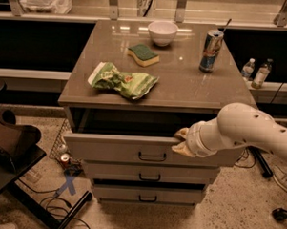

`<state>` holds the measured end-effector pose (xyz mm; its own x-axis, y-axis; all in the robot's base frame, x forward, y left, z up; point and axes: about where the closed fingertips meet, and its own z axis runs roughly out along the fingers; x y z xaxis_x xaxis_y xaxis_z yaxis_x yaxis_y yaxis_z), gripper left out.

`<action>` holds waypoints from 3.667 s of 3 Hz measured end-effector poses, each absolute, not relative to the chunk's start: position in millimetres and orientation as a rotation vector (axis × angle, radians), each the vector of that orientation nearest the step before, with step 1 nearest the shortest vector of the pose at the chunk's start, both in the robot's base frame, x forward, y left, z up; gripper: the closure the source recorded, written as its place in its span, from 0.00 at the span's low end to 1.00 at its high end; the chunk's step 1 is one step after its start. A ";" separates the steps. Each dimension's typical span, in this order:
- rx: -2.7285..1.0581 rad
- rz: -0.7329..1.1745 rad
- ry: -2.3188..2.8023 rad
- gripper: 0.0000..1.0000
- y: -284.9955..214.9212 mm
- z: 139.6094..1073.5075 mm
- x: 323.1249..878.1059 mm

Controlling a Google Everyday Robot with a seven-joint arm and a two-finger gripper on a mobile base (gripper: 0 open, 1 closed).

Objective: Open top drawer

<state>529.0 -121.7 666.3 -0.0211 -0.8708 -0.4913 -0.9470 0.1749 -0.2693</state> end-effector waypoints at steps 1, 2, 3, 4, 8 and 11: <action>-1.719 0.188 1.914 1.00 -135.1 668.5 513.8; -1.719 0.188 1.914 1.00 -135.2 669.8 514.0; -1.719 0.188 1.914 1.00 -135.2 670.0 513.9; -1.733 0.205 1.928 1.00 -150.0 675.3 491.0; -1.717 0.252 1.988 1.00 -171.3 673.1 456.1; -1.752 0.244 2.060 1.00 -198.3 696.0 400.0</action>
Offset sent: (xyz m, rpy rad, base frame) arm -0.2471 -0.1998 0.0455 -0.0974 0.2793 0.0831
